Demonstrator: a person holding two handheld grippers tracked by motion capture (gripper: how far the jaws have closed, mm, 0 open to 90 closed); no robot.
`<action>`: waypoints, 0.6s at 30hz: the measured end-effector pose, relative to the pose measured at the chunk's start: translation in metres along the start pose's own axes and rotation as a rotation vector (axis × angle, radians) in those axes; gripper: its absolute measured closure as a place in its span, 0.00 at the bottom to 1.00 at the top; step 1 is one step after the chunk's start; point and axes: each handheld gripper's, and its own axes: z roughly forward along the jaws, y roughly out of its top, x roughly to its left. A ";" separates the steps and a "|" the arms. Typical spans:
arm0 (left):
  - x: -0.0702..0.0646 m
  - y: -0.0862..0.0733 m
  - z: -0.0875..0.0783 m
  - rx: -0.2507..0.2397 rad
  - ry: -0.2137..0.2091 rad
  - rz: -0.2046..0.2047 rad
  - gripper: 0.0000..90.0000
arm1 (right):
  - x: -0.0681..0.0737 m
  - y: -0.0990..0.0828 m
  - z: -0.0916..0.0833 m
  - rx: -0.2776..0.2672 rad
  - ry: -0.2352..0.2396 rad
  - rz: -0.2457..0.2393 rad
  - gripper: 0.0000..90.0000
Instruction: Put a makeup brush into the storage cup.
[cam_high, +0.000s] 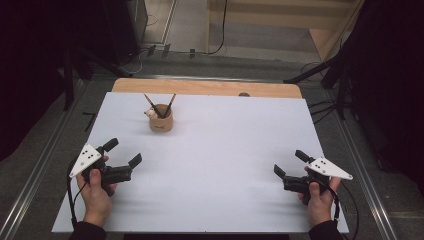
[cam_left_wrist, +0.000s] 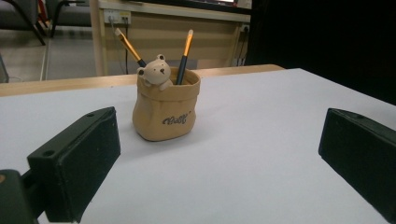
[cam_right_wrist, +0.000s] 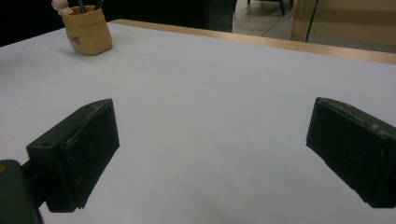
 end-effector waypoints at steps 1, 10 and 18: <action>0.000 0.000 -0.001 0.000 0.002 -0.001 0.00 | 0.000 0.000 0.000 0.001 0.000 -0.001 0.03; -0.001 0.000 -0.010 -0.005 0.000 0.004 0.00 | 0.000 0.000 0.000 -0.002 -0.001 -0.004 0.03; 0.000 -0.002 -0.017 -0.002 0.011 0.008 0.00 | 0.001 0.001 0.000 -0.002 -0.002 -0.002 0.03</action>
